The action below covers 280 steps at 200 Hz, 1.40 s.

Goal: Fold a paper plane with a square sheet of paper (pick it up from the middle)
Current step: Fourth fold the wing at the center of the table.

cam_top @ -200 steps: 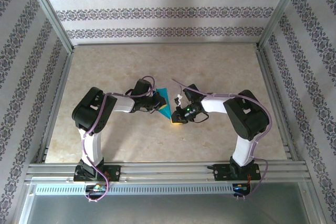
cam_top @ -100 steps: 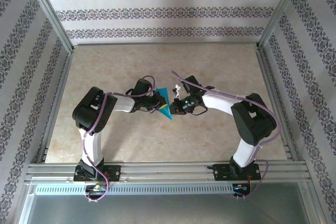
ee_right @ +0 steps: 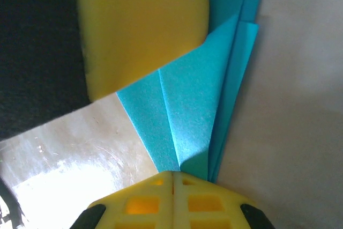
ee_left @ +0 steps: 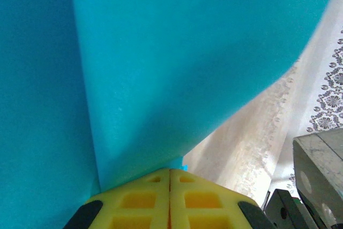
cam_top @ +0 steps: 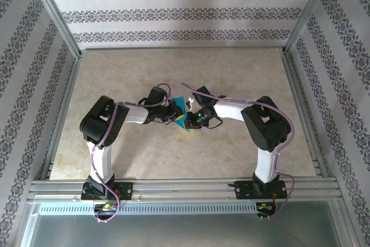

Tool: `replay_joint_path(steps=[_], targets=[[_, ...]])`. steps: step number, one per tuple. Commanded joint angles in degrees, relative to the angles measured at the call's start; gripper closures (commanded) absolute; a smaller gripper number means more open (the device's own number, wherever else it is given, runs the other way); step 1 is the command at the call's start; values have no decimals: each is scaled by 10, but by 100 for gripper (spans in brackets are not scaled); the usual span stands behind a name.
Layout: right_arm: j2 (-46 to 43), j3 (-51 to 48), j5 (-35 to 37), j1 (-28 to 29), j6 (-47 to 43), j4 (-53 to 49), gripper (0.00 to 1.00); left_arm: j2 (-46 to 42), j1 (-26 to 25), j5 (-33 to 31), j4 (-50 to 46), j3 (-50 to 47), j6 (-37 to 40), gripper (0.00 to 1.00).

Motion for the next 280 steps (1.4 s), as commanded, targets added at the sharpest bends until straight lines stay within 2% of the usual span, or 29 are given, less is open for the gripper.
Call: replay_joint_path(steps=[1, 44, 76, 123, 194, 280], targets=[[16, -17, 30, -2, -6, -32, 93, 3, 7, -4, -43, 1, 10, 90], [-7, -66, 5, -12, -34, -61, 93, -56, 7, 3, -73, 35, 74, 82], [-20, -82, -5, -19, -41, -71, 93, -84, 8, -9, -91, 29, 103, 81], [-15, -74, -8, -19, -39, -77, 93, -116, 7, 0, -32, -35, 107, 81], [-2, -70, -10, -20, -40, -81, 93, -54, -1, 28, 33, -11, 81, 84], [4, -75, -9, -20, -42, -81, 93, -7, 0, -2, 10, 10, 76, 85]])
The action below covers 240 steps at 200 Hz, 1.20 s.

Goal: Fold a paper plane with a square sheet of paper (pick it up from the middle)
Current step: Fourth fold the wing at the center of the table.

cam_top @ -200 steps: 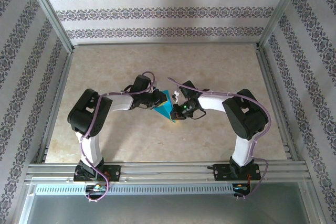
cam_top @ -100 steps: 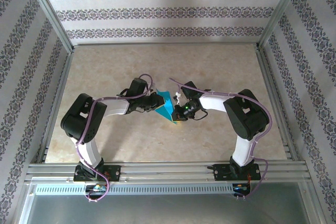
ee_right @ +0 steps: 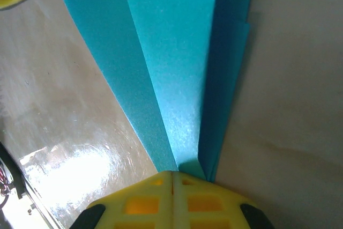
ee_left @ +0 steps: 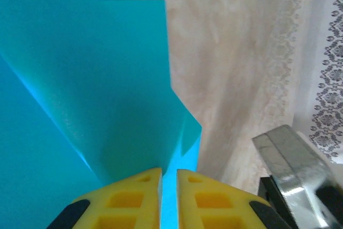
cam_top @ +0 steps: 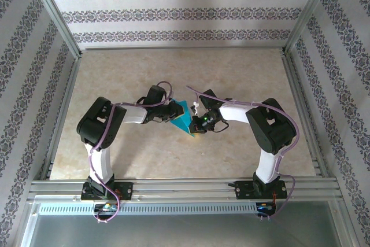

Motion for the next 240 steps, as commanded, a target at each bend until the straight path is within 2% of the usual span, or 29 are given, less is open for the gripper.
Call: replay_joint_path(steps=[1, 75, 142, 240], targets=[[34, -21, 33, -1, -9, -64, 93, 13, -3, -10, 14, 12, -9, 85], [35, -25, 34, -2, -12, -67, 93, 23, 0, -21, -14, 22, -4, 85], [32, -28, 37, -2, -14, -72, 93, 29, 0, -68, -109, 48, 13, 85], [35, -42, 60, -4, -18, -89, 93, 55, 13, -98, -206, 100, 65, 85]])
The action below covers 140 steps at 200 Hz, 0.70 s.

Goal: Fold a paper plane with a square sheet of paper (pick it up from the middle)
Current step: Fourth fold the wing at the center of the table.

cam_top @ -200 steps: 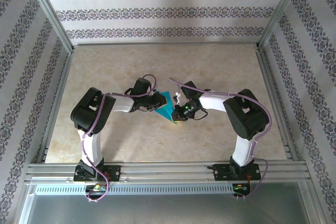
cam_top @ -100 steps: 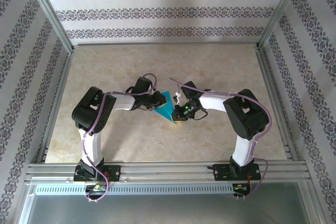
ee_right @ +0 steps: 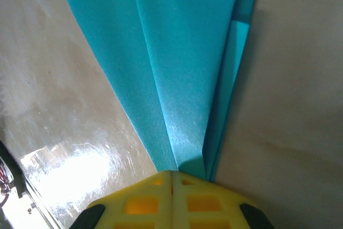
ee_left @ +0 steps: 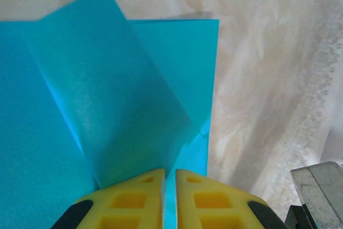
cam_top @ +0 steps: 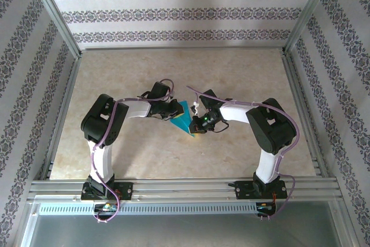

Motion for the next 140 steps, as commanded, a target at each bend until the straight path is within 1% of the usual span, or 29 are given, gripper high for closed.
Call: replay_joint_path(steps=[1, 53, 140], targets=[[35, -38, 63, -1, -13, -91, 93, 26, 14, -59, -59, 14, 40, 85], [35, -41, 71, -1, -11, -98, 93, 41, 35, -85, -123, 55, 88, 85], [31, -45, 70, -1, -6, -97, 93, 71, 89, -93, -145, 97, 125, 85]])
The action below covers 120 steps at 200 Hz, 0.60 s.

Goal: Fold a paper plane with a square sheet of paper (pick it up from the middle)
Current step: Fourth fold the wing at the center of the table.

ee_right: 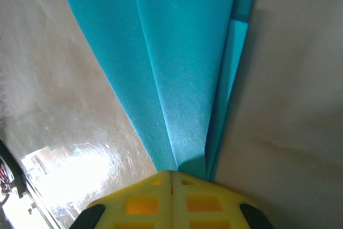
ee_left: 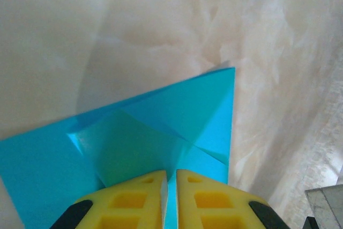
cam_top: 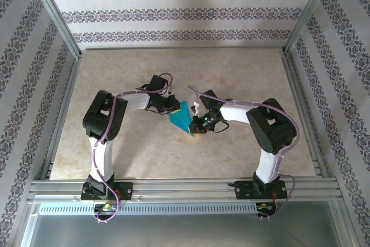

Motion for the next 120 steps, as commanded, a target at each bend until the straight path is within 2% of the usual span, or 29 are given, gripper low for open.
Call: replay_joint_path(steps=[1, 74, 120], targets=[[32, -42, 70, -1, -6, -101, 93, 36, 51, -101, -33, 13, 36, 85], [32, -44, 69, 0, -4, -98, 93, 54, 93, -106, -60, 52, 61, 84], [31, -43, 68, 0, -3, -99, 93, 48, 102, -100, -115, 126, 98, 85]])
